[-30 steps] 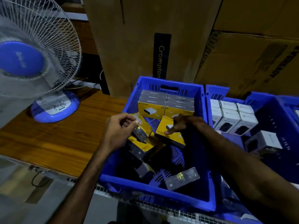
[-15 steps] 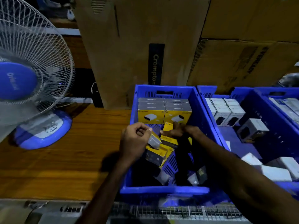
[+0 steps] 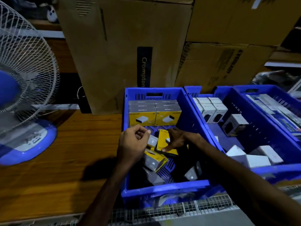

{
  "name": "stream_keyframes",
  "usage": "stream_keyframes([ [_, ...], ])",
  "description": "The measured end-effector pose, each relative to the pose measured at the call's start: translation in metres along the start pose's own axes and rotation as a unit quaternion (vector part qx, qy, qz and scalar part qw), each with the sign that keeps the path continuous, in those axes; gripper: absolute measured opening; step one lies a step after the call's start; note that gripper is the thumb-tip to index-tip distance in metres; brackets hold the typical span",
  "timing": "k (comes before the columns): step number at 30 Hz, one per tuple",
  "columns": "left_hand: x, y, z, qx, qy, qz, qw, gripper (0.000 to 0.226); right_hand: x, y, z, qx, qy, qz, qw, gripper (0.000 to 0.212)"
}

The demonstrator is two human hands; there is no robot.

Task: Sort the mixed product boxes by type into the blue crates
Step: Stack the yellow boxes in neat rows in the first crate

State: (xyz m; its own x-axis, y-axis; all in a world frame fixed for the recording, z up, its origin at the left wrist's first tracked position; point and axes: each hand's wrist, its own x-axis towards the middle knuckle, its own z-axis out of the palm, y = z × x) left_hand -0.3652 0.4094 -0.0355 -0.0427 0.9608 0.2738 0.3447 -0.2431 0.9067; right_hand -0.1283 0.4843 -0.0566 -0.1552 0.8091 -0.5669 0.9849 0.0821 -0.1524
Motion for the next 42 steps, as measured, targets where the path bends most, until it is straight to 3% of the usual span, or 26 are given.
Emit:
stream_keyframes([
  [6, -0.001, 0.0, 0.0, -0.004, -0.005, 0.002, 1.0, 0.026, -0.009, 0.014, 0.002, -0.01, 0.016, -0.035, 0.999, 0.112],
  [10, -0.002, -0.002, 0.002, -0.012, -0.004, -0.003, 1.0, 0.024, -0.011, 0.02, -0.008, 0.043, 0.046, -0.067, 0.996, 0.108],
  [13, -0.003, -0.003, 0.003, -0.026, -0.002, -0.014, 1.0, 0.025, -0.024, 0.027, -0.028, 0.152, 0.075, -0.099, 0.981, 0.068],
  [16, -0.005, -0.001, 0.003, -0.029, -0.002, -0.02, 0.999, 0.019, -0.045, 0.021, -0.049, 0.152, 0.142, -0.159, 0.965, 0.05],
  [24, -0.01, 0.01, 0.003, 0.034, 0.03, -0.001, 0.999, 0.021, -0.087, 0.014, -0.055, 0.143, 0.29, -0.24, 0.915, 0.05],
  [28, -0.011, 0.01, 0.005, 0.064, 0.015, 0.013, 0.998, 0.029, -0.085, 0.02, -0.054, 0.12, 0.337, -0.235, 0.904, 0.048],
  [34, -0.01, 0.013, 0.004, 0.055, 0.033, 0.001, 0.998, 0.028, -0.06, 0.017, -0.07, -0.018, 0.368, -0.157, 0.917, 0.051],
  [42, -0.01, 0.01, 0.003, 0.051, 0.036, -0.019, 0.998, 0.018, -0.003, 0.01, -0.087, -0.125, 0.354, -0.101, 0.921, 0.038],
])
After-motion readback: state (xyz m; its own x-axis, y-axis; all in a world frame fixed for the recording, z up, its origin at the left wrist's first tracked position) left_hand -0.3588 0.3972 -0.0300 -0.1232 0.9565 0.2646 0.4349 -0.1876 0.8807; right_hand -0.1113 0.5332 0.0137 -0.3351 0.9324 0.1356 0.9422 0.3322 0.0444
